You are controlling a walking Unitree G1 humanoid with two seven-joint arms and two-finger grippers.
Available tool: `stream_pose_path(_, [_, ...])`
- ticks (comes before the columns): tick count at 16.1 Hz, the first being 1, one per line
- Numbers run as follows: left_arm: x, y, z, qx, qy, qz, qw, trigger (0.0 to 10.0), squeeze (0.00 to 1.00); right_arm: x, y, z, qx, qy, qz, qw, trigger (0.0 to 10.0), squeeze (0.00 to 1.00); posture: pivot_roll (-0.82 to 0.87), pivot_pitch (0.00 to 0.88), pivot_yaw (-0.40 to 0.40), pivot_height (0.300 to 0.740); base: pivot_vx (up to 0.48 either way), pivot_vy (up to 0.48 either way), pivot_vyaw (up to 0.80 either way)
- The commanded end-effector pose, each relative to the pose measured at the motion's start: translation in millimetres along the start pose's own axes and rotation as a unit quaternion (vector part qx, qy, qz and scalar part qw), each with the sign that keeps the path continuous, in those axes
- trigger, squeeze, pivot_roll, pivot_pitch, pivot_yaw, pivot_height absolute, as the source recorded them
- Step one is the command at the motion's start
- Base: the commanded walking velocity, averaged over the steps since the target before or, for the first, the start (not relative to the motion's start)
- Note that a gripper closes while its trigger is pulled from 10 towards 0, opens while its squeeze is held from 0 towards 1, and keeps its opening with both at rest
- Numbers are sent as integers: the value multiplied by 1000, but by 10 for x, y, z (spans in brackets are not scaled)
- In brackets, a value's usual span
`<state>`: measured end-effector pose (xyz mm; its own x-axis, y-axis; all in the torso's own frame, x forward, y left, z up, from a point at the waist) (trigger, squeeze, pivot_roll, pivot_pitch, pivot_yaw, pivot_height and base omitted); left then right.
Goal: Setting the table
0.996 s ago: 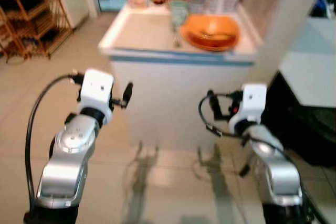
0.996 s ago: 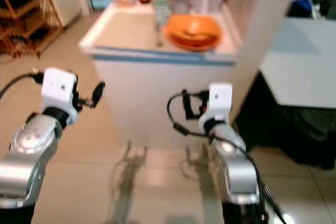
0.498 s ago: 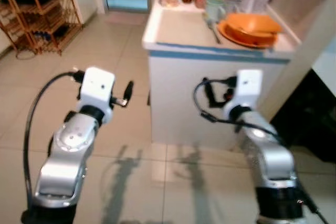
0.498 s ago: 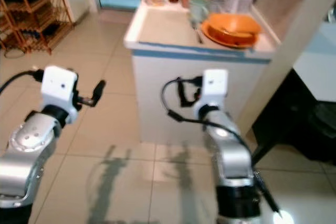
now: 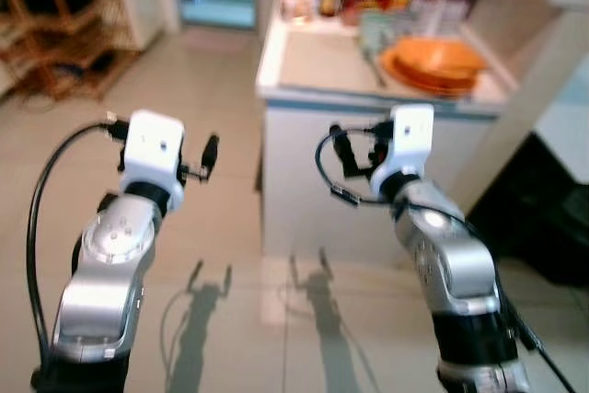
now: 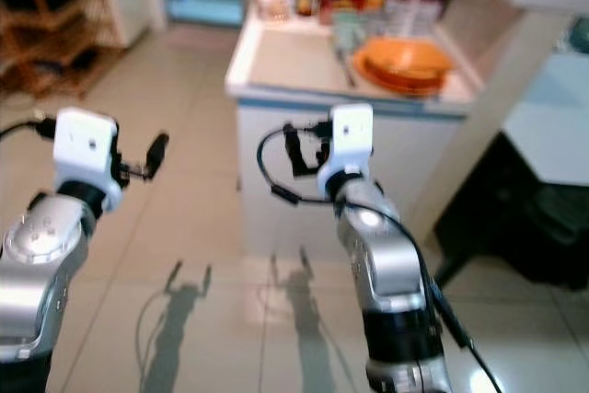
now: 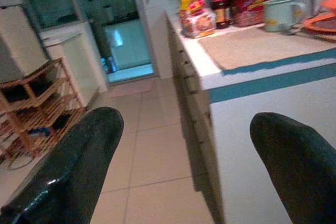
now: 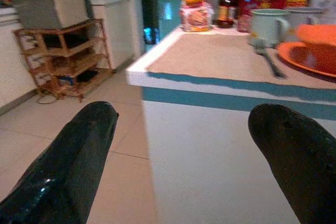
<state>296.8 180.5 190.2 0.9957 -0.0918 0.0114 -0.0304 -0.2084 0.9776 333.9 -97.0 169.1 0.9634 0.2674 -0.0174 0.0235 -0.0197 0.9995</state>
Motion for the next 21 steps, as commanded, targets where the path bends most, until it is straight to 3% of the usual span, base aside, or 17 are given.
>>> stream_pose_path(1, [0, 55, 5, 6, 0, 9, 1000, 10000, 0, 37, 27, 18, -3, 0, 1, 1000, 10000, 0, 45, 0, -50, 740, 480, 0, 0])
stream_pose_path(21, [-27, 35, -28, 10, 0, 12, 1000, 10000, 0, 70, 2, 12, -12, 12, -5, 1000, 10000, 0, 44, 0, -62, 740, 476, 0, 0])
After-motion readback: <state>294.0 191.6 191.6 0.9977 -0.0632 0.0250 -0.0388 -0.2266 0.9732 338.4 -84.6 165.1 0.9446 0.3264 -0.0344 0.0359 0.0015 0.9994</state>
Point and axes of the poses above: a point about 5 cm out from each wrist's last joint towards the gripper, its own x axis pointing out of the wrist towards the gripper, its own y axis along the axis of the wrist's last joint, z = x × y, the point moved 2 cm from there along x, pointing out of the wrist towards the gripper, and after that the axes turned 4 degrees about -x, right-handed, at the moved point
